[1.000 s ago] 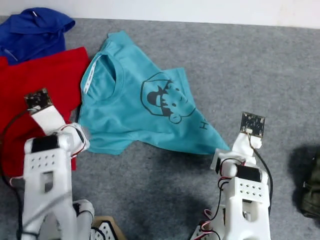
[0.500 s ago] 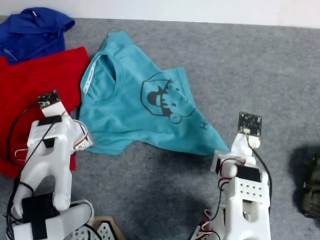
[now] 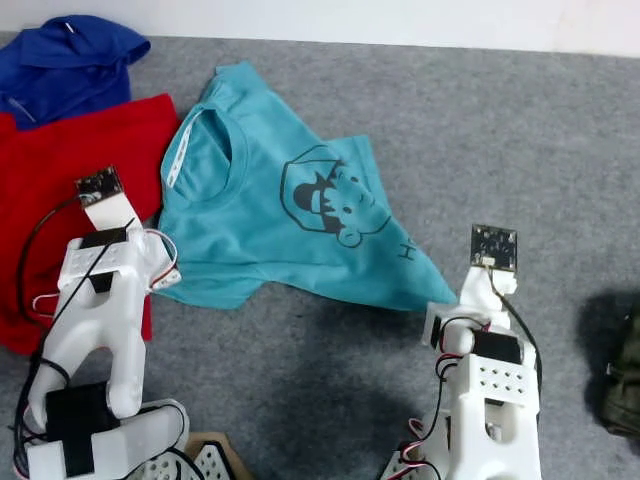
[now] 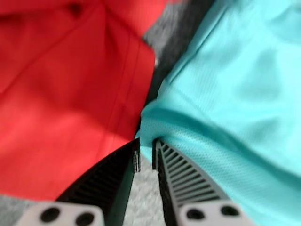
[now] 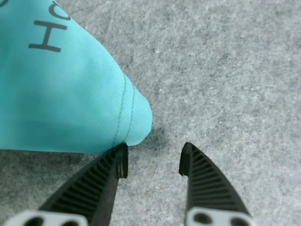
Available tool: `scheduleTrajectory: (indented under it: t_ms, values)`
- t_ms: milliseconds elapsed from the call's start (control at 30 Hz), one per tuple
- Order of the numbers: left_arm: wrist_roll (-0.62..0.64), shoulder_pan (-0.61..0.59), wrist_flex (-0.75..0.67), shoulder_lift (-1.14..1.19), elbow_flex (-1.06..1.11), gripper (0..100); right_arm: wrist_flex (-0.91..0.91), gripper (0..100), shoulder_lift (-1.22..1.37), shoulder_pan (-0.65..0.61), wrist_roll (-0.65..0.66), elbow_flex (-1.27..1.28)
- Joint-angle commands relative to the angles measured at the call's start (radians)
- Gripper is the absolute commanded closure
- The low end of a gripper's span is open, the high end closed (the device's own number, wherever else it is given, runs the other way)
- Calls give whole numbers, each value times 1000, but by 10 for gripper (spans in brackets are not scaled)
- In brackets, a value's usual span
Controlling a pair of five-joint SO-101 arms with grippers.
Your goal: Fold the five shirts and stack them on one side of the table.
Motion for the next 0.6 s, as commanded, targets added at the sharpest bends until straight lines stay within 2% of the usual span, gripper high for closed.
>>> scheduleTrajectory:
  t_ms: [0,133,333,567]
  values:
    - [-11,21,-34,-2,-7,937,7,811,-16,-8,12,-50]
    - [-11,19,-34,-2,-7,928,7,811,-16,-8,12,-50]
    - [-5,19,-107,-1,-4,805,7,811,-16,-10,12,-47]
    - [-5,22,-170,117,-45,804,7,811,-16,-41,12,-45]
